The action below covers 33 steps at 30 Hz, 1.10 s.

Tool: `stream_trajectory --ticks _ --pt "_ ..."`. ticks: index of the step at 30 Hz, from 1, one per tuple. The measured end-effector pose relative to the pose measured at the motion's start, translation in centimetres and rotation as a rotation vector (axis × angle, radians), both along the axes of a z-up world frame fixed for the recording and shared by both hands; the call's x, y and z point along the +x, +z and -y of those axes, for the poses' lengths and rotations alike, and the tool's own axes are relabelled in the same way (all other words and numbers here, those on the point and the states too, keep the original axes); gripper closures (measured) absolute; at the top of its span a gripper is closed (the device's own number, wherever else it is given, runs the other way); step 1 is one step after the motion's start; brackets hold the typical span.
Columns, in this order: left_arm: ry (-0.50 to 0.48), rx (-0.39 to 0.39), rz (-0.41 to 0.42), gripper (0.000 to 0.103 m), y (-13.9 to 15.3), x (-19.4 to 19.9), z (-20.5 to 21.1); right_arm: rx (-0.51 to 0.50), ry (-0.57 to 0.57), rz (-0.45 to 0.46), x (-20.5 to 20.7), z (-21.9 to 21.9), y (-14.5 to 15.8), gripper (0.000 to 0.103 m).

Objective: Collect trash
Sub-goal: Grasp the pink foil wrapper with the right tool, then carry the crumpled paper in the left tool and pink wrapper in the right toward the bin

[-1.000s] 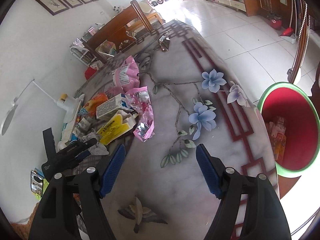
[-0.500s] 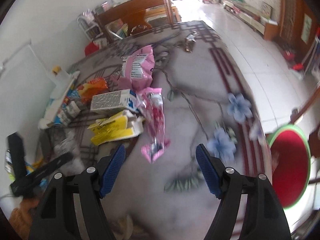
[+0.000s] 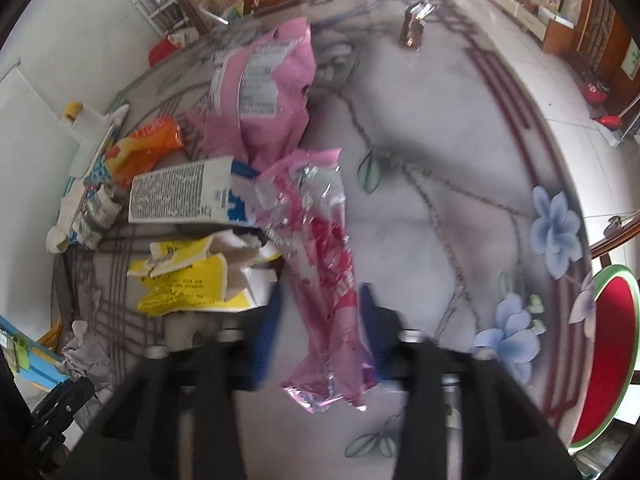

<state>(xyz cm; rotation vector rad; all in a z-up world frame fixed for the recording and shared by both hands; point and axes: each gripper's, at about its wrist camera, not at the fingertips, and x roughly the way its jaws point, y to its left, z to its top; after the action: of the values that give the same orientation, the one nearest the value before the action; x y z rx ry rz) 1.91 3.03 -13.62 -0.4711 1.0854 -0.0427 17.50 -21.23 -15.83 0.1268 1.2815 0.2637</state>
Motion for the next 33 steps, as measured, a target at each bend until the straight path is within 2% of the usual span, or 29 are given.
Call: stream_trajectory --ticks 1,4,11,20,28,33 --pt "0.0 -0.001 -0.001 0.056 0.0 0.0 0.0 0.013 0.0 -0.007 -0.1 0.0 -0.1 0.091" --pt "-0.002 -0.004 0.002 0.056 0.0 0.0 0.1 0.042 -0.004 0.008 -0.9 0.2 0.6 0.092" --pt "-0.025 -0.009 0.014 0.056 0.0 0.3 0.7 0.105 0.0 0.058 -4.5 1.4 3.5 0.093" --pt "-0.069 -0.011 0.036 0.056 0.6 1.0 2.3 0.198 -0.095 0.117 -10.6 3.3 5.7 0.093" --pt "-0.11 -0.01 0.053 0.056 1.1 1.2 3.9 0.189 -0.103 0.16 -12.0 3.4 6.9 0.093" --pt "-0.105 -0.009 0.059 0.056 1.3 1.0 3.8 0.178 -0.1 0.155 -12.0 3.5 6.6 0.093"
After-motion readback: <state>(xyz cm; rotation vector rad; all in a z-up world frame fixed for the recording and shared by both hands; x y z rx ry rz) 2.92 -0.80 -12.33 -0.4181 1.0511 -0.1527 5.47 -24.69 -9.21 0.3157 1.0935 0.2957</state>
